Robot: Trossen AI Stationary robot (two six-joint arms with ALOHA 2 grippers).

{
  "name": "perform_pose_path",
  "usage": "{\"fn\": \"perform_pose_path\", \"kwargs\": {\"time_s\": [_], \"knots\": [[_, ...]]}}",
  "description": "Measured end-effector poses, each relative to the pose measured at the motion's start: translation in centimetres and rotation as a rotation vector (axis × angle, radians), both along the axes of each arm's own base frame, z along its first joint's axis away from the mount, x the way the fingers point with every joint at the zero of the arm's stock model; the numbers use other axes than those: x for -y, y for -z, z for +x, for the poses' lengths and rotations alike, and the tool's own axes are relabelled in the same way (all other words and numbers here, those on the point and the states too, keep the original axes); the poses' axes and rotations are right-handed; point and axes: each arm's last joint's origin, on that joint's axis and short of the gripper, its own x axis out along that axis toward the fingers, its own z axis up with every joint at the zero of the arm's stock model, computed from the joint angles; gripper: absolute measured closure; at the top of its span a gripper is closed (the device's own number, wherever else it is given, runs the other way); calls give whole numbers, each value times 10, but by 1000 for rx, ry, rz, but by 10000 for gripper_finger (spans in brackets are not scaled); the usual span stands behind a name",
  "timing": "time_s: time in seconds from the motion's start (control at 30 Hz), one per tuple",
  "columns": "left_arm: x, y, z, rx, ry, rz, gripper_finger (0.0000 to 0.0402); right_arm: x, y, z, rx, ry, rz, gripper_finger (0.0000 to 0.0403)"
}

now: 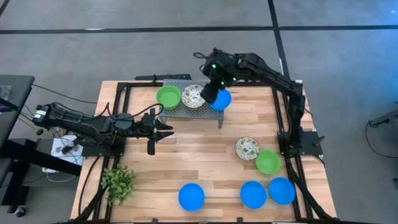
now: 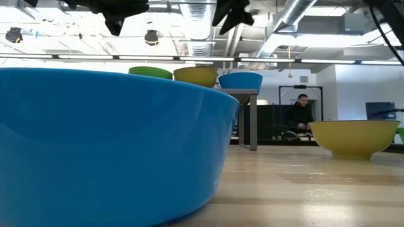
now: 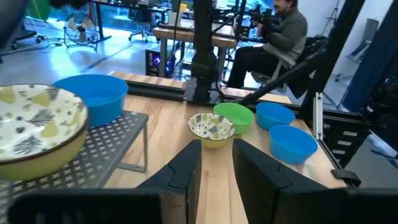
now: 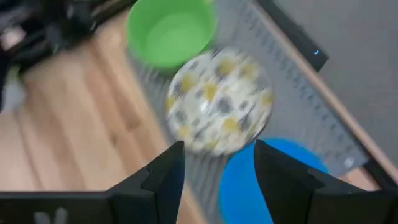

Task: Pick & Place Mini bowls
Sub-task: Stack the white patterned bowl on top of the other white patterned bowls on the shelf

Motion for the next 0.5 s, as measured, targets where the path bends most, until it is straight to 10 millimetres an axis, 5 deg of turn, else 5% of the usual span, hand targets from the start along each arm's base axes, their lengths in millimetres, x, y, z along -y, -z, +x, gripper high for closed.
{"fn": "perform_pose_path", "kwargs": {"time_s": [0.5], "knots": [[16, 11, 15, 13, 70, 39, 311, -108, 2, -6, -169, -300, -25, 269]]}}
